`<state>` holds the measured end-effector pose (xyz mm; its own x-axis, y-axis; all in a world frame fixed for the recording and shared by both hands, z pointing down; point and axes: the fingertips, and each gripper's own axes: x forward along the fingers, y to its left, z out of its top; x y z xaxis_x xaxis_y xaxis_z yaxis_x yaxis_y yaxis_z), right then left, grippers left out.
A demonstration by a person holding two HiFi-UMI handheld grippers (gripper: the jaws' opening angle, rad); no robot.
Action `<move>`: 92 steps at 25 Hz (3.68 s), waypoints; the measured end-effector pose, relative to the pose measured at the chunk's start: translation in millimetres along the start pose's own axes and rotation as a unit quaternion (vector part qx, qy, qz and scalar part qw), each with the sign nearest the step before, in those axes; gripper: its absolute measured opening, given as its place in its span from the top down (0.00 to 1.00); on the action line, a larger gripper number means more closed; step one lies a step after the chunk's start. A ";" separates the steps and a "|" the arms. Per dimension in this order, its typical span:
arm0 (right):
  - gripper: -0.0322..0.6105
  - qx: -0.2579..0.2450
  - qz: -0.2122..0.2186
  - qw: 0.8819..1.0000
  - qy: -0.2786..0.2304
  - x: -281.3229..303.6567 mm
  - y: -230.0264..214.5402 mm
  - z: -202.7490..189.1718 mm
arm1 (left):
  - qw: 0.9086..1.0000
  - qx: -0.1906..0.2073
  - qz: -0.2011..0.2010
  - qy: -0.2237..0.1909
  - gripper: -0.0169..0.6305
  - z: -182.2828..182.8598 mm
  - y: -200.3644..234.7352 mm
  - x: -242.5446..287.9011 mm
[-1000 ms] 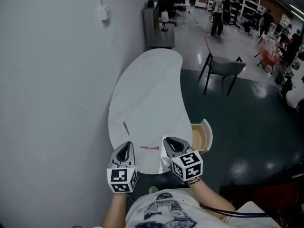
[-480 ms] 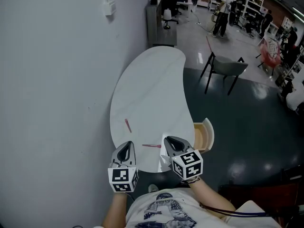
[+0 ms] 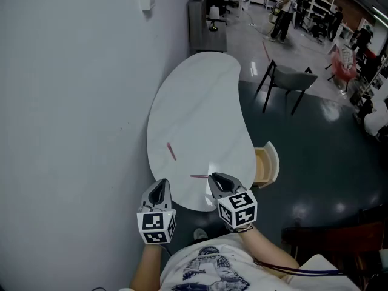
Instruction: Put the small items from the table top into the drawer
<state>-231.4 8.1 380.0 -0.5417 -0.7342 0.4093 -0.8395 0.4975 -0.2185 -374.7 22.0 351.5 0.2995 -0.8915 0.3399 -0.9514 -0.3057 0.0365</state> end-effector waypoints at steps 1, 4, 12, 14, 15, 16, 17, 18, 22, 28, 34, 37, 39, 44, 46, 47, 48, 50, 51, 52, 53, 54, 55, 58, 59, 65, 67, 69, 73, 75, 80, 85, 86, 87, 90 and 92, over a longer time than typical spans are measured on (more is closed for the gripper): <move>0.89 -0.002 0.003 1.000 0.003 2.7 5.8 -1.6 | 1.000 -0.004 0.004 0.002 0.94 -2.9 5.6 -2.9; 0.89 -0.010 0.012 1.000 0.014 10.8 18.9 -4.9 | 1.000 -0.014 0.014 0.008 0.94 -11.8 17.7 -10.5; 0.85 -0.018 0.041 0.998 0.034 44.8 33.2 -7.3 | 0.999 -0.032 0.030 0.014 0.94 -27.1 38.8 -14.2; 0.82 -0.017 0.048 0.998 0.045 55.9 34.5 -10.2 | 0.999 -0.036 0.034 0.018 0.94 -29.1 44.5 -11.7; 0.81 -0.018 0.050 0.997 0.050 62.0 34.9 -11.6 | 0.998 -0.038 0.035 0.020 0.94 -29.7 47.9 -9.5; 0.81 -0.021 0.051 0.997 0.056 68.9 35.2 -13.2 | 0.998 -0.039 0.037 0.022 0.94 -30.5 52.0 -6.5; 0.81 -0.025 0.051 0.996 0.062 76.9 35.4 -15.1 | 0.998 -0.040 0.039 0.025 0.94 -31.6 56.6 -2.6; 0.81 -0.028 0.052 0.996 0.068 85.7 35.4 -17.3 | 0.998 -0.041 0.040 0.028 0.94 -33.0 61.4 2.3; 0.81 -0.029 0.060 0.993 0.093 123.8 31.6 -27.5 | 0.998 -0.039 0.037 0.041 0.94 -35.6 75.9 27.0; 0.81 -0.020 0.066 0.990 0.126 186.7 16.9 -39.5 | 0.997 -0.036 0.031 0.067 0.94 -43.1 95.9 76.0; 0.81 -0.014 0.065 0.986 0.153 230.6 11.5 -45.6 | 0.994 -0.044 0.030 0.097 0.94 -52.0 117.8 112.8; 0.81 -0.012 0.069 0.983 0.169 251.3 10.1 -53.6 | 0.993 -0.051 0.029 0.106 0.94 -58.3 126.8 132.1; 0.81 -0.012 0.072 0.981 0.180 264.1 9.7 -59.8 | 0.992 -0.055 0.026 0.110 0.94 -63.0 130.5 143.2; 0.81 -0.017 0.071 0.977 0.200 291.5 4.9 -68.1 | 0.990 -0.065 0.019 0.121 0.94 -71.0 138.7 166.8; 0.81 -0.020 0.070 0.976 0.205 300.0 3.1 -71.5 | 0.989 -0.069 0.018 0.127 0.94 -76.4 141.0 174.5; 0.81 -0.020 0.070 0.976 0.207 303.9 2.3 -73.6 | 0.989 -0.070 0.018 0.130 0.94 -78.8 142.0 178.2; 0.81 -0.019 0.070 0.975 0.210 307.5 2.0 -75.8 | 0.989 -0.072 0.017 0.132 0.94 -80.8 143.0 181.3; 0.81 -0.016 0.068 0.974 0.215 314.2 1.8 -80.1 | 0.988 -0.074 0.015 0.136 0.94 -84.0 145.1 186.3; 0.81 -0.016 0.067 0.974 0.217 317.3 1.5 -82.7 | 0.987 -0.075 0.014 0.138 0.94 -85.7 145.9 188.3; 0.81 -0.016 0.066 0.973 0.220 320.4 1.2 -85.8 | 0.987 -0.076 0.013 0.141 0.94 -87.8 146.4 190.1; 0.81 -0.016 0.066 0.972 0.224 323.1 0.6 -89.3 | 0.987 -0.077 0.012 0.143 0.94 -90.1 146.5 191.6; 0.81 -0.017 0.065 0.972 0.227 325.4 0.0 -92.6 | 0.986 -0.077 0.011 0.145 0.94 -92.3 146.5 192.9; 0.81 -0.016 0.064 0.971 0.229 327.2 -0.6 -95.5 | 0.986 -0.077 0.010 0.148 0.94 -94.2 146.6 193.9; 0.81 -0.014 0.062 0.970 0.233 331.3 -1.0 -100.9 | 0.985 -0.078 0.009 0.153 0.94 -97.7 149.0 194.6; 0.81 -0.014 0.062 0.970 0.235 332.5 -0.9 -102.4 | 0.985 -0.079 0.011 0.154 0.94 -98.3 150.2 194.5; 0.81 -0.042 0.056 0.965 0.253 335.3 -2.0 -112.0 | 0.984 -0.083 0.013 0.156 0.94 -101.8 154.2 191.0; 0.81 -0.056 0.049 0.964 0.254 336.5 -3.0 -111.4 | 0.984 -0.085 0.017 0.155 0.94 -101.2 156.8 190.4; 0.82 -0.069 0.042 0.963 0.255 336.4 -3.5 -111.5 | 0.984 -0.087 0.020 0.155 0.94 -101.0 157.6 188.3; 0.86 -0.072 0.036 0.964 0.254 337.4 -4.3 -112.8 | 0.984 -0.084 0.024 0.153 0.94 -98.6 158.4 182.5; 0.86 -0.069 0.035 0.965 0.252 336.6 -5.4 -112.6 | 0.985 -0.081 0.026 0.150 0.94 -93.8 157.8 178.4; 0.86 -0.054 0.032 0.965 0.253 320.0 -4.6 -112.3 | 0.987 -0.073 0.033 0.141 0.94 -80.2 155.2 159.1; 0.86 -0.055 0.030 0.971 0.229 294.7 0.9 -97.9 | 0.989 -0.067 0.040 0.122 0.94 -66.8 148.6 141.3; 0.86 -0.055 0.030 0.973 0.224 286.9 2.0 -95.4 | 0.990 -0.065 0.040 0.119 0.94 -65.1 144.4 135.8; 0.86 -0.055 0.030 0.974 0.220 278.1 3.4 -93.1 | 0.990 -0.063 0.040 0.116 0.94 -63.4 139.7 129.4; 0.86 -0.052 0.028 0.978 0.201 248.1 7.5 -83.9 | 0.992 -0.057 0.041 0.105 0.94 -56.2 123.9 107.9; 0.86 -0.048 0.026 0.981 0.186 225.9 10.4 -76.8 | 0.993 -0.054 0.042 0.097 0.94 -52.5 113.1 92.8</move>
<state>-359.2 -117.2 538.3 -0.5153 -0.4969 0.6982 -0.7938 0.5838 -0.1704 -458.2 -77.7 436.5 0.2096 -0.8276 0.5207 -0.9777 -0.1863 0.0973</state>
